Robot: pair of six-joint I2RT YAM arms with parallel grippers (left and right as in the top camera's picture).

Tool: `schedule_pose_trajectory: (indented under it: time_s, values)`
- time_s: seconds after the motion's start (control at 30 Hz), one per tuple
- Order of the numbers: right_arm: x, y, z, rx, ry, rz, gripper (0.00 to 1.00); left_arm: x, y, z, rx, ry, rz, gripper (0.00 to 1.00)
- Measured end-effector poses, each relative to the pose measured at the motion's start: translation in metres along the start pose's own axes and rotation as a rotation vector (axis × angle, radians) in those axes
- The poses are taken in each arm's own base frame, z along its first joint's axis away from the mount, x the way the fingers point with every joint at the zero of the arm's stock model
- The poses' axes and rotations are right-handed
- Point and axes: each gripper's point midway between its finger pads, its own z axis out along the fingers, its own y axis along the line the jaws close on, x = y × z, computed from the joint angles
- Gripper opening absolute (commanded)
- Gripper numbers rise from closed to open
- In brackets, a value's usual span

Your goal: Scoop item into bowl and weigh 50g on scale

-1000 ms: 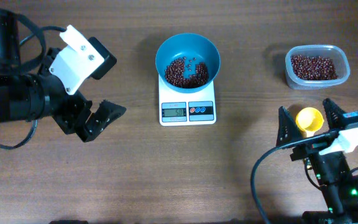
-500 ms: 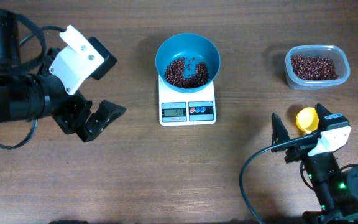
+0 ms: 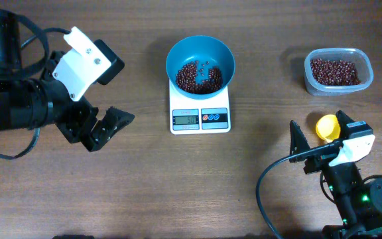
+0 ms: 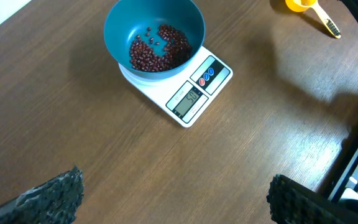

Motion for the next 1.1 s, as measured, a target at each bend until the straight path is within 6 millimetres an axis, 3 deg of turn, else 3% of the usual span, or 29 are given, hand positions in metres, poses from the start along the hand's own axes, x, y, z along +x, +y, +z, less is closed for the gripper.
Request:
schedule_pose_trajectory:
  time_s: [0.77,0.87,1.0,1.07,1.1]
  values:
    - [0.000,0.000,0.000,0.000,0.000,0.003,0.99,0.001,-0.001,0.000,0.003,0.003,-0.002,0.99]
    - [0.000,0.000,0.000,0.000,0.000,0.003,0.99,0.008,-0.007,-0.001,0.026,0.031,-0.035,0.99]
    - [0.000,0.000,0.000,0.000,0.000,0.003,0.99,0.004,-0.017,-0.023,-0.036,-0.025,-0.069,0.99]
    - [0.000,0.000,0.000,0.000,0.000,0.003,0.99,0.004,-0.025,-0.045,-0.109,-0.072,-0.125,0.99]
    - [0.000,0.000,0.000,0.000,0.000,0.003,0.99,0.007,-0.039,-0.066,-0.157,-0.123,-0.161,0.99]
